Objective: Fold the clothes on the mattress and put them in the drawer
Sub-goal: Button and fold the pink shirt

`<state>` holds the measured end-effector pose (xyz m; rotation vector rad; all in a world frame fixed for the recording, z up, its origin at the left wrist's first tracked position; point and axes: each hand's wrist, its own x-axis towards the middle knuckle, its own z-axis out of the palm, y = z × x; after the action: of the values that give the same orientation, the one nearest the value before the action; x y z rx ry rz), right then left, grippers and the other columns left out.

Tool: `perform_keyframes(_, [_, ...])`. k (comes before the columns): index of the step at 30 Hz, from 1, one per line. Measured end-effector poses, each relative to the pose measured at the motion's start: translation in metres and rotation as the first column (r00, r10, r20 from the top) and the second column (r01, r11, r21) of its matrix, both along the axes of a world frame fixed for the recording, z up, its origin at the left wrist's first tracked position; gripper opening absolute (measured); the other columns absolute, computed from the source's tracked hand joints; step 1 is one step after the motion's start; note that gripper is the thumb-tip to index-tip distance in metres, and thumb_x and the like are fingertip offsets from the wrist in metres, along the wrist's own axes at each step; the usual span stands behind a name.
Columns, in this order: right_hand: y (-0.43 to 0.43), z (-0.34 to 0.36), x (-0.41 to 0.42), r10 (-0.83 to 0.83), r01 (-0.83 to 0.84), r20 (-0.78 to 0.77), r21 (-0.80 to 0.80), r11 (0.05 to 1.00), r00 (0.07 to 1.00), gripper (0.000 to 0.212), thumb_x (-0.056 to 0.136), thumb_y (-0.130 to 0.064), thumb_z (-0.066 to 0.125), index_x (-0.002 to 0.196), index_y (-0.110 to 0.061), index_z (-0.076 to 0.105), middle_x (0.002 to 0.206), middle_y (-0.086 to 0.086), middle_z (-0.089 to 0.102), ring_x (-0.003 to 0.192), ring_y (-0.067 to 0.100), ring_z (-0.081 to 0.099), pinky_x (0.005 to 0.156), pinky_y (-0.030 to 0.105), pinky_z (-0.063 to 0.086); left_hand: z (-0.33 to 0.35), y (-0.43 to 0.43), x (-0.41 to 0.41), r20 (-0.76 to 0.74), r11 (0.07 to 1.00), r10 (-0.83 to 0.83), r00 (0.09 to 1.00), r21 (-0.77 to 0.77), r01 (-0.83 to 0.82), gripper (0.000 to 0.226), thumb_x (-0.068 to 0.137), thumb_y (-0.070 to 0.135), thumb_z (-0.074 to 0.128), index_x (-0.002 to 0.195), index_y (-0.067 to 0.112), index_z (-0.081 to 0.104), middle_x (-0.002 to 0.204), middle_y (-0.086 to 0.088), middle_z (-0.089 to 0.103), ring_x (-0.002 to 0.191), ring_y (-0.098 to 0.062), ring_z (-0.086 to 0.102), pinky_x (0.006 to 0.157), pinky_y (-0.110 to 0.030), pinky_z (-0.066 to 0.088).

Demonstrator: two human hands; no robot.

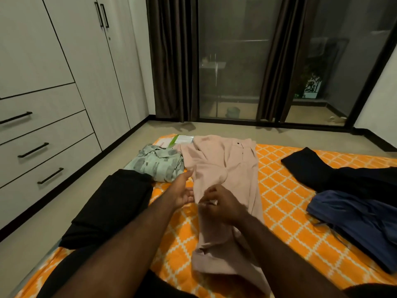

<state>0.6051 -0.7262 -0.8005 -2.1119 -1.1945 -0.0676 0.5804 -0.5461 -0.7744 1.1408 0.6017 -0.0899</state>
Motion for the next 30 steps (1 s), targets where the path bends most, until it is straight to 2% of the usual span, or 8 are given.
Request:
perform_keyframes(3, [0.008, -0.007, 0.018, 0.130, -0.154, -0.195, -0.113, 0.982, 0.972, 0.014, 0.085, -0.025, 0.074, 0.095, -0.017, 0.081, 0.094, -0.006, 0.073, 0.092, 0.008, 0.065, 0.085, 0.027, 0.050, -0.008, 0.022, 0.033, 0.092, 0.994, 0.002, 0.996, -0.106, 0.008, 0.034, 0.094, 0.040, 0.067, 0.118, 0.015, 0.066, 0.116, -0.019, 0.071, 0.108, -0.036, 0.068, 0.097, -0.050, 0.055])
perform_keyframes(8, [0.008, 0.011, 0.055, 0.131, -0.372, -0.478, -0.454, 0.809, 0.869, 0.018, 0.091, -0.032, 0.075, 0.106, -0.024, 0.081, 0.108, -0.006, 0.076, 0.104, 0.015, 0.067, 0.101, 0.039, 0.052, -0.030, 0.040, 0.095, 0.234, 0.965, 0.146, 0.961, -0.249, -0.086, 0.031, 0.096, 0.025, 0.065, 0.117, 0.003, 0.067, 0.118, -0.020, 0.068, 0.094, -0.032, 0.071, 0.094, -0.049, 0.055])
perform_keyframes(13, [0.020, 0.051, 0.111, -0.048, -0.361, -0.747, -0.375, 0.854, 0.663, 0.026, 0.099, -0.029, 0.066, 0.105, -0.006, 0.078, 0.107, 0.019, 0.075, 0.090, 0.024, 0.073, 0.088, 0.047, 0.059, -0.063, 0.053, 0.141, 0.246, 0.983, 0.177, 0.953, -0.096, -0.158, 0.033, 0.091, 0.016, 0.072, 0.122, 0.006, 0.070, 0.122, -0.016, 0.071, 0.108, -0.032, 0.068, 0.100, -0.049, 0.054])
perform_keyframes(16, [0.049, 0.068, 0.164, -0.272, 0.093, -0.518, -0.346, 0.934, 0.811, 0.040, 0.102, -0.041, 0.059, 0.085, -0.009, 0.074, 0.087, 0.011, 0.076, 0.065, 0.019, 0.068, 0.057, 0.027, 0.048, -0.079, 0.049, 0.153, 0.319, 0.950, 0.284, 0.904, 0.031, -0.310, 0.023, 0.092, 0.005, 0.068, 0.113, 0.009, 0.074, 0.114, -0.012, 0.073, 0.110, -0.031, 0.068, 0.096, -0.042, 0.057])
perform_keyframes(19, [0.093, 0.059, 0.223, -0.489, 0.455, -0.396, -0.183, 0.871, 0.777, 0.021, 0.100, -0.024, 0.065, 0.091, -0.007, 0.074, 0.089, 0.012, 0.076, 0.067, 0.017, 0.069, 0.054, 0.024, 0.055, -0.084, 0.044, 0.153, 0.432, 0.905, 0.358, 0.828, 0.059, -0.422, 0.024, 0.095, 0.002, 0.060, 0.110, 0.010, 0.076, 0.110, -0.003, 0.075, 0.110, -0.023, 0.068, 0.090, -0.026, 0.056])
perform_keyframes(21, [0.125, 0.046, 0.254, -0.541, 0.489, -0.385, -0.231, 0.841, 0.748, 0.012, 0.095, -0.017, 0.071, 0.096, -0.005, 0.075, 0.096, 0.014, 0.076, 0.078, 0.022, 0.072, 0.066, 0.031, 0.063, -0.083, 0.042, 0.148, 0.460, 0.882, 0.428, 0.778, -0.027, -0.470, 0.024, 0.097, 0.009, 0.057, 0.105, 0.013, 0.079, 0.111, -0.002, 0.076, 0.113, -0.021, 0.068, 0.095, -0.027, 0.054])
perform_keyframes(26, [0.185, 0.005, 0.275, -0.651, 0.550, -0.176, -0.402, 0.732, 0.738, 0.060, 0.072, -0.064, 0.078, 0.098, -0.012, 0.066, 0.095, 0.007, 0.071, 0.088, 0.028, 0.070, 0.082, 0.040, 0.061, -0.098, 0.046, 0.149, 0.413, 0.853, 0.512, 0.753, -0.144, -0.501, 0.031, 0.083, 0.033, 0.062, 0.103, 0.018, 0.081, 0.117, -0.007, 0.074, 0.117, -0.025, 0.066, 0.109, -0.048, 0.046])
perform_keyframes(30, [0.194, -0.019, 0.283, -0.757, 0.667, -0.185, -0.375, 0.644, 0.627, 0.035, 0.080, -0.036, 0.077, 0.101, -0.012, 0.065, 0.101, 0.009, 0.069, 0.093, 0.030, 0.068, 0.084, 0.042, 0.061, -0.095, 0.045, 0.146, 0.382, 0.843, 0.535, 0.753, -0.192, -0.502, 0.030, 0.089, 0.025, 0.058, 0.104, 0.011, 0.080, 0.115, -0.006, 0.075, 0.116, -0.025, 0.066, 0.105, -0.041, 0.050])
